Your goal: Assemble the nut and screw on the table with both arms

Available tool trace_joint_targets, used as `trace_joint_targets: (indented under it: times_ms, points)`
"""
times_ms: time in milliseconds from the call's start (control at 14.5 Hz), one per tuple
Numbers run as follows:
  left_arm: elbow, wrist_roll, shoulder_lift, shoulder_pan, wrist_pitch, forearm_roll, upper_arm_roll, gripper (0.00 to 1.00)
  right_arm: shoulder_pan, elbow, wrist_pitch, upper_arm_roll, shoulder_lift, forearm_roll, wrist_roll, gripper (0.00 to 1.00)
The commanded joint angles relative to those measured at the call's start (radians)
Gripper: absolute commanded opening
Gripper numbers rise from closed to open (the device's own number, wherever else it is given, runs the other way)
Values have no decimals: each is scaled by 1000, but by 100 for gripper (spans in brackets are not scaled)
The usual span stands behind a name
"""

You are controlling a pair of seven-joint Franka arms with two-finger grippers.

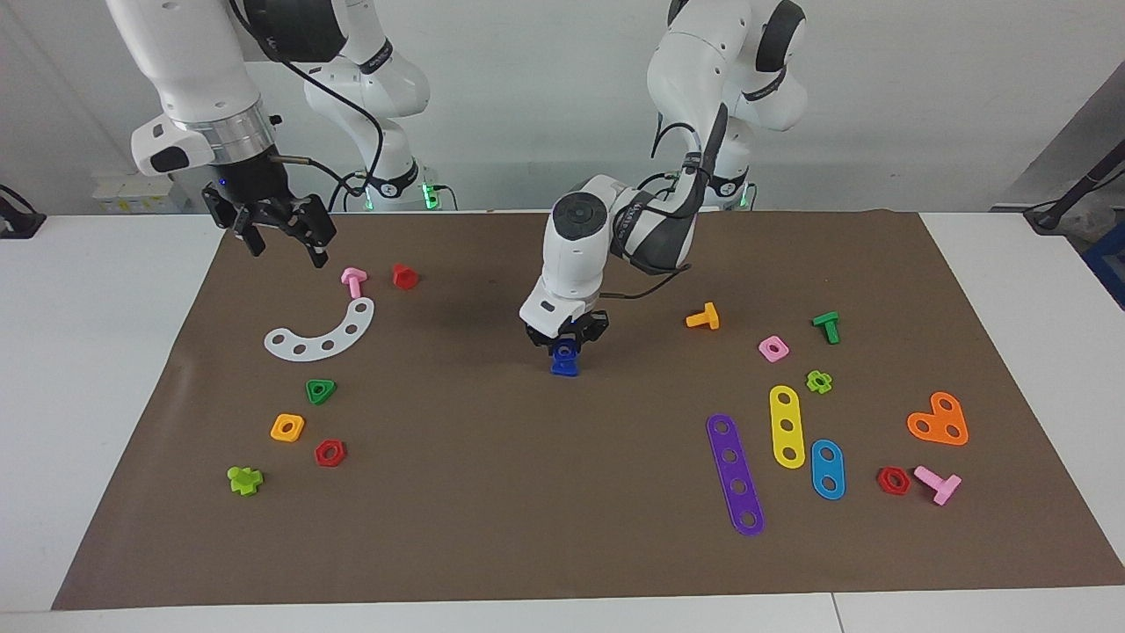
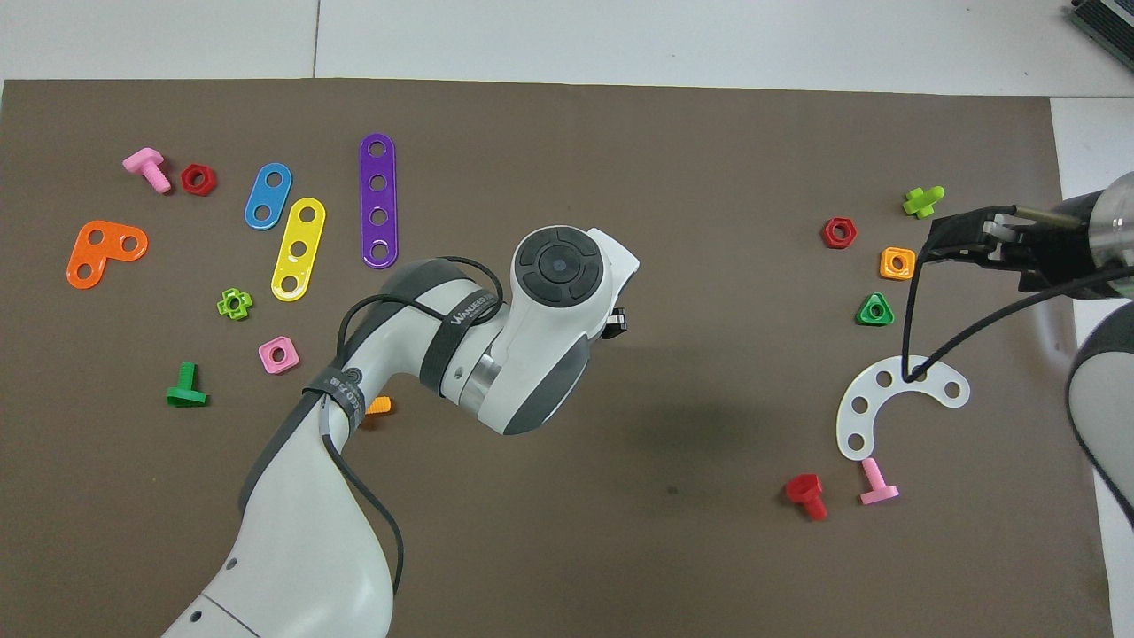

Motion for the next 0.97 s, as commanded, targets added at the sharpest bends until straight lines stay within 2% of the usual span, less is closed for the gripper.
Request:
trace_joint_targets:
  times_ms: [0,207,414,483,552,621,759,897]
  points:
    - [-113,-17,-36,-25,91,7,15,0,-15,48,-62,9,25,40,-67,99]
    - [-139,-17,-41,-30,121,7,15,0,-13,-10,-79,9,-5,47,-138,99]
    - [-127,-15,-41,-21,121,7,15,0,-4,-21,-74,9,-12,46,-140,99]
    - [-120,-14,-37,-15,128,1,13,37,-2,-24,-74,9,-12,46,-138,99]
    - [-107,-15,-34,-15,130,2,15,96,-2,-29,-73,9,-13,44,-138,99]
    - [-95,-14,-34,-15,115,4,16,100,-1,-30,-71,9,-15,41,-137,99]
    - [-64,-12,-34,-10,89,5,18,100,2,-32,-60,9,-18,24,-137,99]
    - [-2,-11,-27,1,-6,5,21,100,7,-32,-57,18,-18,-22,-138,99]
